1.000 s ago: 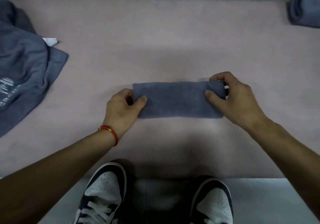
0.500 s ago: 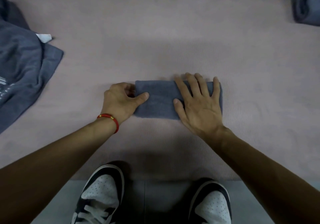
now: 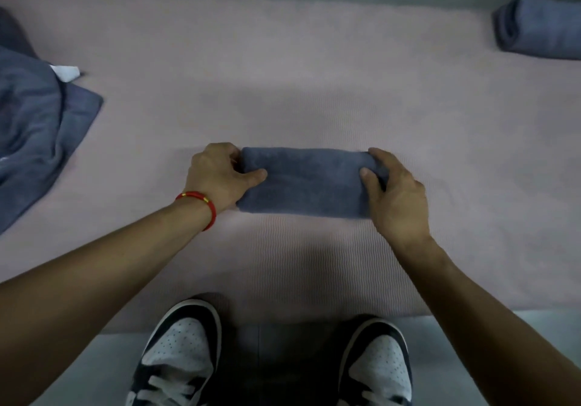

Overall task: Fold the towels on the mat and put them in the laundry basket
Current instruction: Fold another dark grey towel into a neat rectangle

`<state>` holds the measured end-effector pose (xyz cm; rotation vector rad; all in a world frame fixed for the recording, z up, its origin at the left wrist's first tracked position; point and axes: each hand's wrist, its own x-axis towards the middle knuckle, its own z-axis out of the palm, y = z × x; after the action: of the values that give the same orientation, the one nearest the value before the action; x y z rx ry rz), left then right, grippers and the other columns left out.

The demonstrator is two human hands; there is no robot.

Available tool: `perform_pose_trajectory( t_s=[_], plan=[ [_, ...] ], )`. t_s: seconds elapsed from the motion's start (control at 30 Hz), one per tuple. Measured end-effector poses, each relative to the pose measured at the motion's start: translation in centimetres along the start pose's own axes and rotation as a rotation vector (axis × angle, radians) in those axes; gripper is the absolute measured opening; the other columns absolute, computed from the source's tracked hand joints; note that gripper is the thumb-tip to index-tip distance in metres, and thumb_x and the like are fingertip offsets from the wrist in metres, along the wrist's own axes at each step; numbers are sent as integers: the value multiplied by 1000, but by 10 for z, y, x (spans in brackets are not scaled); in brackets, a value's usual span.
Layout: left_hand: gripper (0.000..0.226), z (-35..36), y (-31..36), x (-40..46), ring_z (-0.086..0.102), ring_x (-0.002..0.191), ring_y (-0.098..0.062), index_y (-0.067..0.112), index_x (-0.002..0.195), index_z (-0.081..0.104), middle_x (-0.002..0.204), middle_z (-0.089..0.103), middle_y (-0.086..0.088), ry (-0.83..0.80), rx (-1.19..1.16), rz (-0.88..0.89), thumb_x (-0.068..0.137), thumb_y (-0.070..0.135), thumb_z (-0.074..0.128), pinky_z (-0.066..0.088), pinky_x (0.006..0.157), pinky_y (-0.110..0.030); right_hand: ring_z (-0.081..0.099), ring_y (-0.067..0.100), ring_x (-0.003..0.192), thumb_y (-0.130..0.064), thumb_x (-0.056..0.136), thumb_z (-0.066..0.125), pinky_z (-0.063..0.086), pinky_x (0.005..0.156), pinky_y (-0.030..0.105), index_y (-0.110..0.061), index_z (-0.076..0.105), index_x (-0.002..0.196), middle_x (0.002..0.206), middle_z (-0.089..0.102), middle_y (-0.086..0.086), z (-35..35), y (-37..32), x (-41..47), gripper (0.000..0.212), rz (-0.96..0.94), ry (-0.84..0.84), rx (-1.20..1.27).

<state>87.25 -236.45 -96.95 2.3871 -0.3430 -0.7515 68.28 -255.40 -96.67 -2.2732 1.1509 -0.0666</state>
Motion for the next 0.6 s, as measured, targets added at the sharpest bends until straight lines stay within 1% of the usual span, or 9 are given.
perform_pose_trajectory(
  t_s=[0.07, 0.1, 0.13, 0.2, 0.27, 0.37, 0.43, 0.53, 0.6],
  plan=[
    [25, -1, 0, 2, 67, 85, -16, 20, 86, 67, 88, 71, 2, -45, -67, -55, 75, 33, 86, 56, 78, -30, 62, 14, 110, -34, 101, 59, 42, 88, 8, -24, 52, 142, 129, 64, -5, -10, -4, 3, 43, 58, -30, 94],
    [23, -2, 1, 4, 68, 84, -15, 22, 82, 67, 87, 71, 2, -73, -99, -76, 74, 31, 87, 57, 79, -31, 59, 11, 106, -33, 98, 63, 41, 82, 4, -23, 51, 142, 125, 62, -6, -13, -4, 4, 46, 103, -48, 147],
    [22, -3, 2, 6, 69, 84, -15, 22, 80, 68, 86, 72, 2, -104, -126, -90, 74, 29, 88, 58, 81, -32, 58, 12, 105, -34, 96, 66, 46, 83, 8, -21, 49, 143, 124, 61, -5, -16, -5, 6, 51, 160, -74, 198],
    [21, -7, 6, 10, 70, 84, -14, 19, 85, 71, 87, 73, 0, -173, -168, -115, 74, 24, 88, 58, 81, -31, 61, 21, 112, -38, 93, 70, 54, 94, 32, -14, 48, 143, 128, 62, 2, -20, -5, 12, 60, 276, -126, 250],
    [29, -12, 8, 13, 71, 80, -13, 12, 97, 74, 90, 74, -3, -237, -216, -144, 73, 21, 89, 57, 73, -26, 65, 28, 110, -36, 93, 70, 56, 95, 43, -6, 57, 133, 121, 67, 9, -22, -5, 19, 52, 330, -191, 287],
    [34, -17, 7, 13, 72, 75, -9, 10, 100, 74, 92, 76, -3, -314, -315, -192, 71, 19, 89, 55, 60, -18, 71, 28, 96, -27, 94, 71, 60, 87, 44, 2, 66, 114, 105, 73, 13, -32, -7, 26, 36, 382, -294, 435],
    [37, -20, 4, 11, 74, 86, -14, 10, 103, 74, 96, 77, -3, -343, -374, -206, 70, 19, 89, 57, 68, -21, 73, 26, 91, -25, 91, 75, 61, 78, 37, 2, 68, 106, 100, 74, 13, -38, -8, 28, 32, 433, -359, 519],
    [45, -24, 4, 9, 73, 100, -22, 8, 111, 72, 104, 77, -6, -383, -468, -190, 70, 20, 86, 58, 86, -34, 75, 20, 79, -19, 84, 80, 59, 66, 28, -1, 71, 92, 87, 77, 9, -47, -2, 31, 21, 504, -426, 655],
    [51, -27, 10, 7, 71, 106, -25, 7, 118, 69, 111, 75, -8, -440, -534, -168, 70, 20, 82, 56, 93, -40, 77, 17, 78, -16, 83, 80, 59, 65, 27, -3, 72, 98, 91, 79, 6, -53, 5, 32, 22, 519, -473, 755]
  ],
)
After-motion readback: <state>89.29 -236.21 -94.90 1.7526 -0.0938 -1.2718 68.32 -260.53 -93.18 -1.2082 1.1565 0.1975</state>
